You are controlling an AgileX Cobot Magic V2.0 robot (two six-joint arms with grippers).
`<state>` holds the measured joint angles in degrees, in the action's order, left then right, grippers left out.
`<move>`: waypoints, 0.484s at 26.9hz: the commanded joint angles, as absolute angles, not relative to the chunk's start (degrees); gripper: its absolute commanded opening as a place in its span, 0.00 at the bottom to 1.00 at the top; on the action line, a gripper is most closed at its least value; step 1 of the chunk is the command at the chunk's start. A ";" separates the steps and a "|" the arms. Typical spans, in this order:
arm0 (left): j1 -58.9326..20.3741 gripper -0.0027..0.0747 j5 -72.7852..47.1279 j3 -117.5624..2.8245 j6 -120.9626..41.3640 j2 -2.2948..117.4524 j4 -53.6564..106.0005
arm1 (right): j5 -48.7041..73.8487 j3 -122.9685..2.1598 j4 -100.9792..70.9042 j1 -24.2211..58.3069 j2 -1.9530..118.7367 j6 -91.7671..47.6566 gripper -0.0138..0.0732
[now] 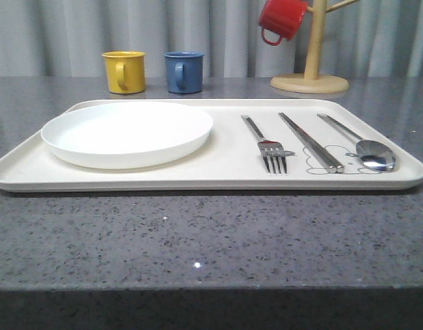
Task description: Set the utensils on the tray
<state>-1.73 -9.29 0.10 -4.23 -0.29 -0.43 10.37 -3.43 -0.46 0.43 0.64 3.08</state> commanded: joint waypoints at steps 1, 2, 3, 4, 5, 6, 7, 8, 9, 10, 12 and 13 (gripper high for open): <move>-1.79 0.01 -4.93 0.24 -3.52 -1.43 0.00 | 4.80 -0.09 -0.93 -2.11 -1.76 2.24 0.08; -1.79 0.01 -4.93 0.24 -3.52 -1.43 0.00 | 4.70 1.04 -0.93 -2.23 -1.72 2.24 0.08; -1.79 0.01 -4.93 0.24 -3.52 -1.43 0.00 | 7.33 0.80 -0.70 -2.30 -1.63 2.24 0.08; -1.79 0.01 -4.93 0.24 -3.52 -1.43 0.00 | 7.68 0.85 -0.42 -2.29 -1.63 2.19 0.08; -1.79 0.01 -4.93 0.24 -3.52 -1.43 0.00 | 7.87 0.85 0.00 -2.29 -1.63 2.19 0.08; -1.79 0.01 -4.93 0.24 -3.52 -1.43 0.00 | 7.87 0.85 0.00 -2.29 -1.63 2.19 0.08; -1.79 0.01 -4.93 0.24 -3.52 -1.43 0.00 | 7.87 0.85 0.00 -2.29 -1.63 2.19 0.08; -1.79 0.01 -4.93 0.24 -3.52 -1.43 0.00 | 7.87 0.85 0.00 -2.29 -1.63 2.19 0.08; -1.79 0.01 -4.93 0.24 -3.52 -1.43 0.00 | 7.87 0.85 0.00 -2.29 -1.63 2.19 0.08; -1.79 0.01 -4.93 0.24 -3.52 -1.43 0.00 | 7.87 0.85 0.00 -2.29 -1.63 2.19 0.08; -1.79 0.01 -4.93 0.24 -3.52 -1.43 0.00 | 7.87 0.85 0.00 -2.29 -1.63 2.19 0.08; -1.79 0.01 -4.93 0.24 -3.52 -1.43 0.00 | 7.87 0.85 0.00 -2.29 -1.63 2.19 0.08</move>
